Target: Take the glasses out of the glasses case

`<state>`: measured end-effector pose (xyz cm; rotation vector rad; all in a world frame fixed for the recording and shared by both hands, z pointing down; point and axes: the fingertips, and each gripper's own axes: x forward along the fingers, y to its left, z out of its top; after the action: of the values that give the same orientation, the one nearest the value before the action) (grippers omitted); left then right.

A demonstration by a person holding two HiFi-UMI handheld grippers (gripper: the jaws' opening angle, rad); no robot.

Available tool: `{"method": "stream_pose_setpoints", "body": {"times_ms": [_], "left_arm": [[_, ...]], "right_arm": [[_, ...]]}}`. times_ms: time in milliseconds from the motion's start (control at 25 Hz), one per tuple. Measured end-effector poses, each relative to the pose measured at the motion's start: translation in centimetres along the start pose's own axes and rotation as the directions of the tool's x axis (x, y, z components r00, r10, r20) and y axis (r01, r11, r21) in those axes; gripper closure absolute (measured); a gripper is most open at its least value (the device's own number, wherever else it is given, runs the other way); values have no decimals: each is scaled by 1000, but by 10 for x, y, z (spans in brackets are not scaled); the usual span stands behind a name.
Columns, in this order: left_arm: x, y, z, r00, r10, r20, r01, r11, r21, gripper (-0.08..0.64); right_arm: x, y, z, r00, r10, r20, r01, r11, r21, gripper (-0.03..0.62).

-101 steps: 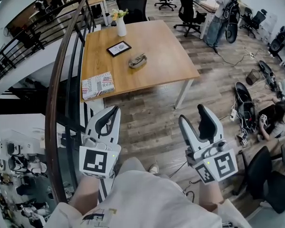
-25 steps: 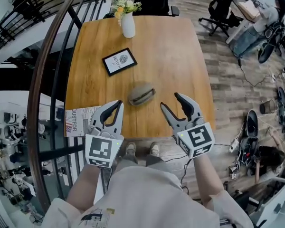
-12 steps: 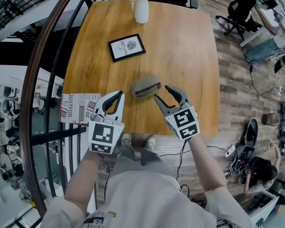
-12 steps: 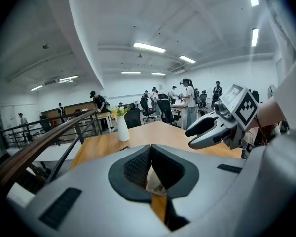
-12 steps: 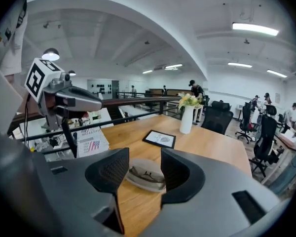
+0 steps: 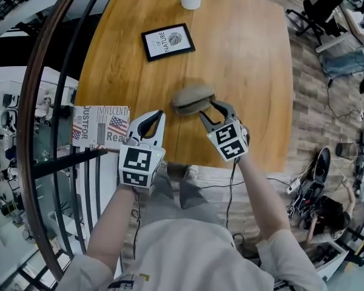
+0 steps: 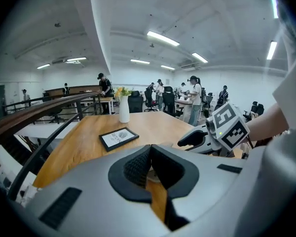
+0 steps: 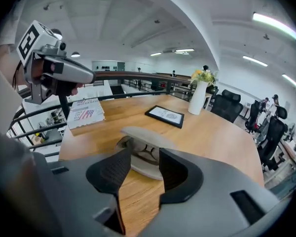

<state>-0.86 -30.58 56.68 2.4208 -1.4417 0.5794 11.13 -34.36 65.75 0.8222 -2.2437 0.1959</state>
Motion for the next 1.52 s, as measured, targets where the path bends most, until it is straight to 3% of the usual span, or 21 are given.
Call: {"method": "stream_pose_setpoints", "body": {"times_ms": [120, 240, 560, 680, 920, 1000, 1080, 1280, 1440, 1520], "left_arm": [[6, 7, -15, 1000, 2, -22, -2, 1000, -23, 545], [10, 6, -25, 999, -18, -45, 17, 1000, -15, 545], [7, 3, -45, 996, -48, -68, 47, 999, -27, 545], [4, 7, -48, 996, -54, -68, 51, 998, -32, 545], [1, 15, -61, 996, -56, -76, 52, 997, -56, 545], [-2, 17, -63, 995, -53, -78, 49, 997, -61, 545], [-5, 20, -63, 995, -50, -81, 45, 997, -63, 545], [-14, 30, -66, 996, -39, -83, 34, 998, -59, 545], [-18, 38, -62, 997, -29, -78, 25, 998, -54, 545], [-19, 43, -59, 997, -19, -75, 15, 998, -53, 545]], "right_arm": [[20, -2, -5, 999, -31, -35, 26, 991, -133, 390], [41, -6, -12, 996, -55, -76, 31, 960, -279, 390], [71, 2, -16, 989, -67, -130, 7, 910, -414, 399], [82, 2, -16, 983, -97, -156, 2, 855, -519, 408], [99, 3, -15, 971, -179, -156, 10, 688, -726, 478], [99, 2, -12, 968, -201, -151, 18, 653, -757, 501], [96, -1, -6, 965, -217, -147, 28, 644, -765, 533], [83, 0, 4, 962, -207, -178, 1, 656, -755, 545], [60, 6, 9, 959, -200, -200, -30, 631, -775, 546], [48, 6, 16, 960, -202, -192, -21, 635, -772, 546]]}}
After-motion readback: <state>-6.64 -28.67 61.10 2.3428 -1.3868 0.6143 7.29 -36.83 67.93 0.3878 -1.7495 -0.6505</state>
